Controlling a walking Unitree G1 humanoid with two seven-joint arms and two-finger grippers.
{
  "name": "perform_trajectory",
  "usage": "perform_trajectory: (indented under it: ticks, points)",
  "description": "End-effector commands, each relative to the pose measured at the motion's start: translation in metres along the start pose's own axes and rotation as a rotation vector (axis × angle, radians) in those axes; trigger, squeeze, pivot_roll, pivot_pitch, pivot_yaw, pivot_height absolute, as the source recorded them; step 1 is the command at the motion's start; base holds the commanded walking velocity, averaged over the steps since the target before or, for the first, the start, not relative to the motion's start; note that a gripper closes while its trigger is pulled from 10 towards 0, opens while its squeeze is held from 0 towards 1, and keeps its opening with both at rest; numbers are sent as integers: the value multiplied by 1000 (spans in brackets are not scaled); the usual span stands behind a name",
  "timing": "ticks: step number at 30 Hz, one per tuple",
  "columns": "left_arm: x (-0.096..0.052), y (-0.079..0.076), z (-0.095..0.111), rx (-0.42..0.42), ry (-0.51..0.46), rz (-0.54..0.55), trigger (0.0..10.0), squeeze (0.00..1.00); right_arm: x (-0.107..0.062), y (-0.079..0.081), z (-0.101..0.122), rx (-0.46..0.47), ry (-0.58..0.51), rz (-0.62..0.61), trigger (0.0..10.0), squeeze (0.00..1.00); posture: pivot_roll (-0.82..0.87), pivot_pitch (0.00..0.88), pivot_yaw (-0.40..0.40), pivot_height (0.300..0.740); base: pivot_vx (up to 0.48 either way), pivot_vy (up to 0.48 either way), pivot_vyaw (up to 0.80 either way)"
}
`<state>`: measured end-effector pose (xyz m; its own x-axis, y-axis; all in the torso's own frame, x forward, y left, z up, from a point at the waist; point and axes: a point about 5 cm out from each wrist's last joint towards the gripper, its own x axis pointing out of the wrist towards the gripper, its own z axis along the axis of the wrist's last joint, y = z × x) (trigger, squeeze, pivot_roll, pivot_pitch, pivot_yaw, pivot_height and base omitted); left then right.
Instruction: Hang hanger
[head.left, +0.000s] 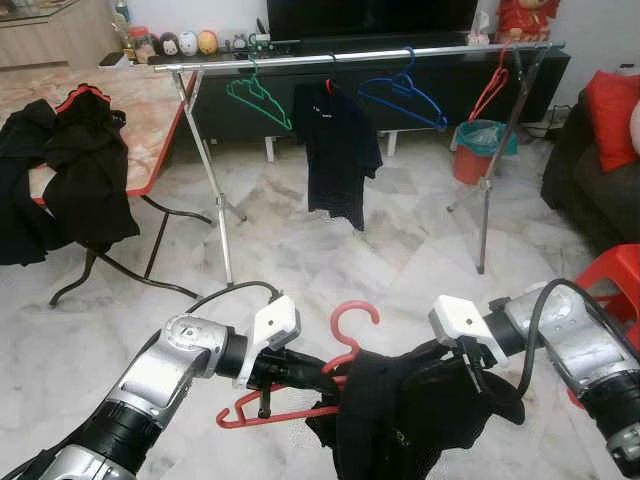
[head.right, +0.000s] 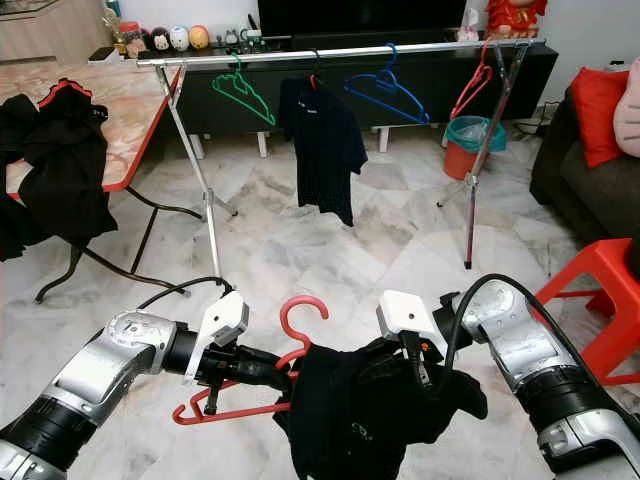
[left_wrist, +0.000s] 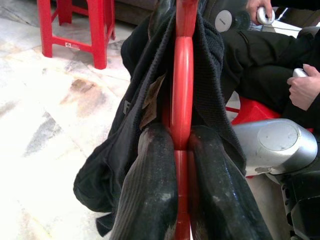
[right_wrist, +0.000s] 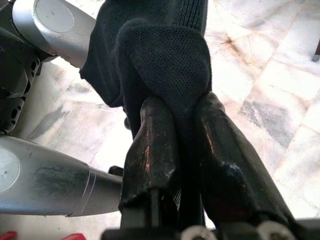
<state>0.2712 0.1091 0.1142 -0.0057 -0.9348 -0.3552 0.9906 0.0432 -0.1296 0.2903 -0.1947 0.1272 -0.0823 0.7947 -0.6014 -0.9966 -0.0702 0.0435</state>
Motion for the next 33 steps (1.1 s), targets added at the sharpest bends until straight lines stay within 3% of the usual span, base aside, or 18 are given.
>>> perform_trajectory:
  ticks: [1,2,14,25,30,33]
  points:
    - [-5,7,15,75,-30,58,10000,231,9,5,0,-10,-1,79,0,0,-59,0,24,740,0,0,0]
    - [-5,7,14,83,-31,58,10000,1000,13,6,-1,-8,-2,85,0,0,-59,0,24,740,0,0,0]
    - [-14,8,12,91,-13,64,10000,1000,21,5,-7,0,25,87,0,0,-48,0,24,740,0,0,0]
    - [-22,-8,4,75,45,-53,10000,1000,22,3,-17,8,86,44,0,0,-42,3,21,740,0,0,0]
    - [-31,-3,2,72,56,4,10000,1000,22,3,-20,11,110,42,0,0,-40,4,21,740,0,0,0]
    - [-42,8,4,84,46,125,10000,1000,19,3,-27,3,175,27,0,0,-40,6,20,740,0,0,0]
